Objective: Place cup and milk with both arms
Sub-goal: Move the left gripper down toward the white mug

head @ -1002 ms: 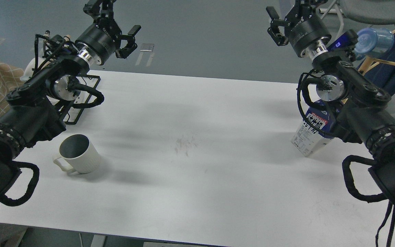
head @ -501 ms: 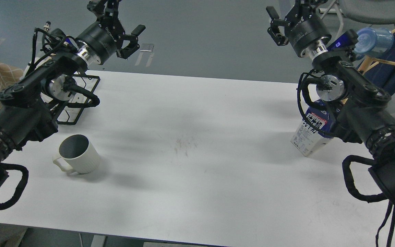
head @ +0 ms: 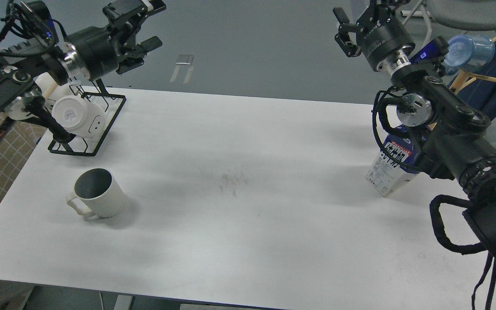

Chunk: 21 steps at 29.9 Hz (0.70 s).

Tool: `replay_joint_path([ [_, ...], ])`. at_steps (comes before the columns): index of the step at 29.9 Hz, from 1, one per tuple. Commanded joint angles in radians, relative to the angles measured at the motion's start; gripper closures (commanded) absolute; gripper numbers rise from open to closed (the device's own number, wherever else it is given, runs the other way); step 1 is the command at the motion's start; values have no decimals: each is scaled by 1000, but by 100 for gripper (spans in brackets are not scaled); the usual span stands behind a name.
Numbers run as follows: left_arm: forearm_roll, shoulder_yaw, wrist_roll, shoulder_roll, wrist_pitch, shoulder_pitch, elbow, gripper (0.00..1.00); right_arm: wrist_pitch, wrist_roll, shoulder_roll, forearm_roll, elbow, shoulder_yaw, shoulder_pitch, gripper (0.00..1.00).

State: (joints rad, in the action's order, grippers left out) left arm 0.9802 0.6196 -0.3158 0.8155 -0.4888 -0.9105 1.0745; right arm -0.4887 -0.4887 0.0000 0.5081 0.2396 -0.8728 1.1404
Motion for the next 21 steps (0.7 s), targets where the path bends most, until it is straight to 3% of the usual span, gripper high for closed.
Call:
replay_joint_path([
  [1,201,2,-14,155,0,58,154,0,0,0,0,0,3,0,-1,0],
  [4,346,0,-92,272,0,96,247,0,0,0,0,0,4,0,-2,0],
  [8,487,-18,-173,349,0,143,262,0,0,0,0,0,6,0,-5,0],
  [14,750,-121,-173,409,0,228,248,0,0,0,0,0,7,0,-10,0],
  [21,782,-258,-173,406,16,249,177,0,0,0,0,0,10,0,-10,0],
])
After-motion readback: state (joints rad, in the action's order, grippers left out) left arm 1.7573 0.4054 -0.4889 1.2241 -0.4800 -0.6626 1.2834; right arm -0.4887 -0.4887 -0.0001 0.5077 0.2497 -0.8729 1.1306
